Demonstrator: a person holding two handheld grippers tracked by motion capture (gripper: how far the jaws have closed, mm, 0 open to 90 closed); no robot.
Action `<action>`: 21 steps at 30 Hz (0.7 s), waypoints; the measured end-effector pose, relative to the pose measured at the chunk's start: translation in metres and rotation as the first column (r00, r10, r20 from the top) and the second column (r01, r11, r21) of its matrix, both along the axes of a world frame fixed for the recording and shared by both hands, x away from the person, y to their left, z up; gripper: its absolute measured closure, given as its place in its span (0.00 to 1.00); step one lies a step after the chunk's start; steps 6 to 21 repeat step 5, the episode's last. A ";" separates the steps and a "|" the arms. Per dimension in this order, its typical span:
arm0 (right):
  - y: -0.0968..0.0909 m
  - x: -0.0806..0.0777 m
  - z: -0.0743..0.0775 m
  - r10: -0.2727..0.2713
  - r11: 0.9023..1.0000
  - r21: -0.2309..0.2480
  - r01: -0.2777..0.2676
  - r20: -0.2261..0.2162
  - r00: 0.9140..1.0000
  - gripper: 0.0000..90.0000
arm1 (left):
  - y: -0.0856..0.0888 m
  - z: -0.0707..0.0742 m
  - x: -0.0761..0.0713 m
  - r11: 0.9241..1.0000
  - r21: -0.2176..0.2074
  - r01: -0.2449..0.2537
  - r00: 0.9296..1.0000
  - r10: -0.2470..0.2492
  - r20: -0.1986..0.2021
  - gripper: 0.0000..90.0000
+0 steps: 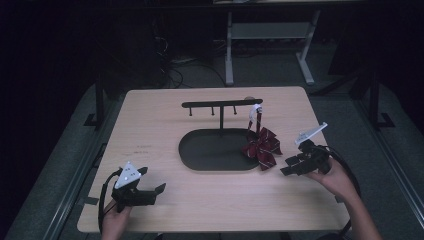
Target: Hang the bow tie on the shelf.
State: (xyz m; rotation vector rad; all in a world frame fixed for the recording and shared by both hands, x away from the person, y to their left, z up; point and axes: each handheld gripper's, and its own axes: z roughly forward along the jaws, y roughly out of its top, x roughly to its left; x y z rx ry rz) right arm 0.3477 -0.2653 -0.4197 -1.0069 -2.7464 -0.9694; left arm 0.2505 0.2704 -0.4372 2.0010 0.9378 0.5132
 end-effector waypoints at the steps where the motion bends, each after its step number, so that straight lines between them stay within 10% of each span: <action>1: 0.001 -0.005 -0.001 -0.009 1.000 0.006 0.009 0.000 1.000 0.51 | 0.001 0.000 0.000 1.000 0.004 0.004 1.000 -0.004 0.004 0.14; 21: 0.004 -0.017 -0.004 -0.022 1.000 0.012 0.022 0.027 0.999 0.49 | 0.000 0.000 0.001 1.000 0.001 0.003 1.000 -0.003 0.005 0.14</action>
